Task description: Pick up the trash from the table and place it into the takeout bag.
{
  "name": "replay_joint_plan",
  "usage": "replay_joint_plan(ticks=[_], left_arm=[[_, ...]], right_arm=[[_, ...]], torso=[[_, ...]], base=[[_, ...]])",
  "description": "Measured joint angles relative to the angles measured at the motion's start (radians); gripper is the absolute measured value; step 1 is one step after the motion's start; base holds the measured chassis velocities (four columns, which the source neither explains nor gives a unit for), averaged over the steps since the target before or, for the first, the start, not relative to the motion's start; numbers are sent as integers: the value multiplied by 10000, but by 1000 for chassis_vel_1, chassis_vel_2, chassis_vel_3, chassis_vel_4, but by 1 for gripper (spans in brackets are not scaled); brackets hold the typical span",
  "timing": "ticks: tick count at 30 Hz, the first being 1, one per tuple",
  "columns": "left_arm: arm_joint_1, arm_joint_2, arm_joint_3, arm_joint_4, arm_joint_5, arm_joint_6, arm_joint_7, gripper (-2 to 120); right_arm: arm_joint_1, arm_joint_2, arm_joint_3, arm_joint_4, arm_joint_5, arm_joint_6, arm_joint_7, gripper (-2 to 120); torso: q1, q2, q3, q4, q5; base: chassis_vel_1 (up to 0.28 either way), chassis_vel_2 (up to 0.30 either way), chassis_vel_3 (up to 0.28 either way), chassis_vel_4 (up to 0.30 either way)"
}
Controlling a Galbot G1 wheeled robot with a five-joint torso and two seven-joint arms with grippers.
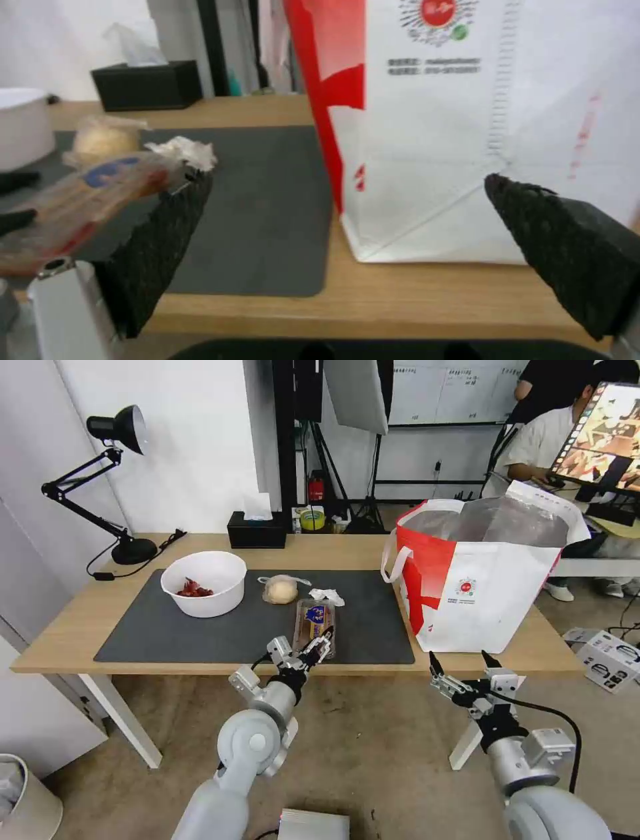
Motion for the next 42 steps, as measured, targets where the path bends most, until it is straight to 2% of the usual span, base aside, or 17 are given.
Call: replay_joint_plan(ticks=[2, 5, 6, 7, 8, 9, 10, 12, 13, 17, 20, 32, 42], left_arm=[[0, 15, 38, 18, 9, -4, 3, 39], [-5, 17, 160, 86, 108, -8, 15, 24], [-5, 17, 160, 86, 108, -8, 15, 24], [1, 6, 168, 91, 154, -13, 18, 17], [8, -4, 170, 92, 184, -14, 21, 16], [27, -33, 172, 92, 254, -20, 33, 9], [27, -33, 172, 92, 254, -20, 33, 9], [46, -51, 162, 91, 331, -26, 41, 0], [52, -55, 151, 88, 365, -28, 46, 0], [52, -66, 129, 87, 387, -30, 50, 0], [35, -94, 69, 167, 428, -38, 51, 0], [-70, -85, -15, 371, 478, -52, 54, 0], [-185, -85, 12, 513, 520, -61, 55, 0]], right_arm=[[79, -146, -17, -12, 332, -96, 71, 100], [607, -1037, -191, -133, 2421, -474, 430, 100], [607, -1037, -191, -133, 2421, -474, 430, 100], [825, -1354, -287, -225, 3208, -554, 520, 100], [936, -1469, -331, -274, 3515, -580, 559, 100], [1408, -1934, -490, -504, 4488, -621, 657, 100], [1408, -1934, -490, -504, 4488, -621, 657, 100], [1937, -2427, -724, -832, 5530, -621, 707, 100], [2297, -2708, -911, -1045, 6048, -616, 732, 100], [2748, -3070, -1222, -1395, 6534, -611, 764, 100], [3809, -3633, -2193, -2280, 7246, -608, 898, 100], [6360, -3729, -4261, -3766, 8583, -689, 1394, 100], [7621, -3098, -5460, -4767, 9429, -1036, 1773, 99]], torso=[[0, 0, -1, 0, -1], [0, 0, 0, 0, -1], [0, 0, 0, 0, -1], [0, 0, 0, 0, -1], [0, 0, 0, -2, 0], [0, 0, 0, 1, -2], [0, 0, 0, 1, -2], [1, 0, 0, 0, 0], [1, 0, 0, 0, 0], [1, 0, 0, 1, -1], [1, 0, 1, -1, -1], [2, 0, 1, 1, -3], [1, 1, -1, 0, -4]], base=[[0, 0, 0, 0], [0, 0, 0, 0], [0, 0, 0, 0], [0, 0, 0, 0], [0, 0, 0, 0], [0, 0, 0, 0], [0, 0, 0, 0], [0, 0, 0, 0], [0, 0, 0, 0], [0, 0, 0, 0], [0, 0, 0, 0], [0, 0, 0, 0], [0, 0, 0, 0]])
